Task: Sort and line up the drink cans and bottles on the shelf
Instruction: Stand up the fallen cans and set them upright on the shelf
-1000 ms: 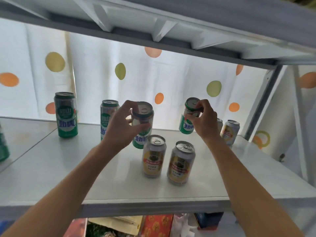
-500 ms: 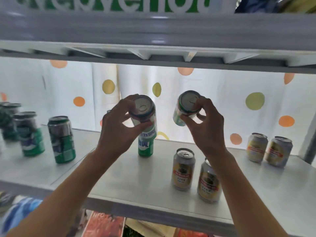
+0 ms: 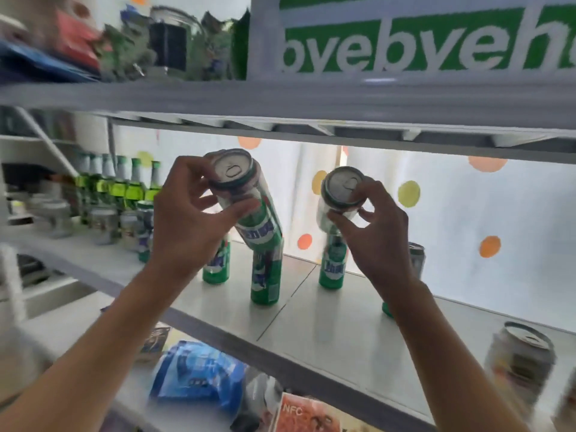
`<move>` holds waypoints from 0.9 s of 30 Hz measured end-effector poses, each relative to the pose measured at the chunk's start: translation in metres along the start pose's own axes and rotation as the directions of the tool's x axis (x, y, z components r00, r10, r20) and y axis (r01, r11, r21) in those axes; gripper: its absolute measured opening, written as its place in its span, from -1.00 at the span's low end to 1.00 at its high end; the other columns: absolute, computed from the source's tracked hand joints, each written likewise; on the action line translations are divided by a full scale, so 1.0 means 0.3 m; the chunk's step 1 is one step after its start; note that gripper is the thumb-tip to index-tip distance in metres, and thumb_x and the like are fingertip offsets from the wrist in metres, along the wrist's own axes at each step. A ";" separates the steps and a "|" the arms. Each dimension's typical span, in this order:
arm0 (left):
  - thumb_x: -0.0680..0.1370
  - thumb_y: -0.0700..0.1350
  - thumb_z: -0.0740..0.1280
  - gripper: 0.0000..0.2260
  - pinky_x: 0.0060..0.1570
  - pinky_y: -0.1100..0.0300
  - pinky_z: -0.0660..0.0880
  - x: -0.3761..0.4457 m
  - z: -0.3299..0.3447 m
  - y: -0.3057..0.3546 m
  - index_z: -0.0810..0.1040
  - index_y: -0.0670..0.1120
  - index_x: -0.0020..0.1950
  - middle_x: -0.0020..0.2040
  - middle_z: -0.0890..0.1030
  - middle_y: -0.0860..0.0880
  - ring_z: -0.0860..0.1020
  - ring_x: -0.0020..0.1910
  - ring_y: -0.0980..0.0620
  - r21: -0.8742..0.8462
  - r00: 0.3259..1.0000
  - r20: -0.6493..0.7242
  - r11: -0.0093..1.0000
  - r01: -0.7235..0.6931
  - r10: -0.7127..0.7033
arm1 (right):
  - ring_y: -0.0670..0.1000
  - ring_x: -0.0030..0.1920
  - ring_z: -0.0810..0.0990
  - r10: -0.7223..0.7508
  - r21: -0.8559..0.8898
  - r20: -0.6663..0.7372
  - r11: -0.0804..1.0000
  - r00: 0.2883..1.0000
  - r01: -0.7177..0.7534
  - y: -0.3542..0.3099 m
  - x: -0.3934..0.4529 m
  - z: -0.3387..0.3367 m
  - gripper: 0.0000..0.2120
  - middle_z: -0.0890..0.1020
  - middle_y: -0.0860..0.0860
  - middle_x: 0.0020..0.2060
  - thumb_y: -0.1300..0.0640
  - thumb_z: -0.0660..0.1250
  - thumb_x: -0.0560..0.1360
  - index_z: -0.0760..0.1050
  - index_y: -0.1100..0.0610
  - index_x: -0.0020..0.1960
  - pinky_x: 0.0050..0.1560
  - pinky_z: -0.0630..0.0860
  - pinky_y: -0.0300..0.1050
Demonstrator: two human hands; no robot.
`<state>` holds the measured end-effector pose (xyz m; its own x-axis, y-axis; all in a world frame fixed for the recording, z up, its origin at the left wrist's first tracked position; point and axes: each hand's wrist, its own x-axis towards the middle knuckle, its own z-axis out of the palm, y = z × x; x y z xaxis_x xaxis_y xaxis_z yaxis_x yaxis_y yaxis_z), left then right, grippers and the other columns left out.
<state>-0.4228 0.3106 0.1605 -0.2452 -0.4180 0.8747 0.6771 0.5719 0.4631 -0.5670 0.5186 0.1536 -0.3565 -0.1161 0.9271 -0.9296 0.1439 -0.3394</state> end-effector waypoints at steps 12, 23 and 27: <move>0.28 -0.11 0.63 -0.51 -0.08 0.24 0.61 0.226 -0.459 -0.268 0.38 0.14 -0.04 0.08 0.63 0.04 0.65 0.03 0.10 0.090 0.988 -0.151 0.996 -0.021 0.034 | 0.02 0.04 0.54 -0.132 0.090 0.047 0.988 0.990 0.127 -0.194 0.081 0.633 -0.67 0.56 -0.13 0.03 0.15 0.48 0.34 0.39 -0.05 -0.02 0.06 0.58 0.18; 0.29 -0.14 0.63 -0.54 -0.08 0.15 0.63 0.455 -0.504 -0.551 0.38 0.01 -0.06 0.10 0.63 0.02 0.65 0.04 0.11 0.086 0.998 0.002 0.994 0.065 -0.065 | 0.04 -0.02 0.55 0.072 0.045 0.048 0.996 0.996 -0.074 -0.143 0.152 0.882 -0.63 0.60 -0.10 -0.06 0.14 0.52 0.36 0.35 -0.10 -0.07 0.03 0.58 0.17; 0.26 -0.14 0.64 -0.57 -0.07 0.11 0.64 0.546 -0.481 -0.648 0.43 -0.01 -0.09 0.03 0.66 0.08 0.66 -0.04 0.14 0.141 0.985 0.117 0.984 0.112 -0.129 | 0.03 -0.02 0.59 0.134 0.021 0.124 0.990 0.983 -0.137 -0.093 0.211 0.916 -0.63 0.63 -0.15 -0.10 0.13 0.52 0.32 0.36 -0.12 -0.09 0.07 0.57 0.14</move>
<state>-0.4945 0.0292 0.1931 -0.4100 -0.4024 0.8185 0.5408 0.6154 0.5734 -0.5895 0.2373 0.1780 -0.4866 -0.2163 0.8464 -0.8735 0.1378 -0.4669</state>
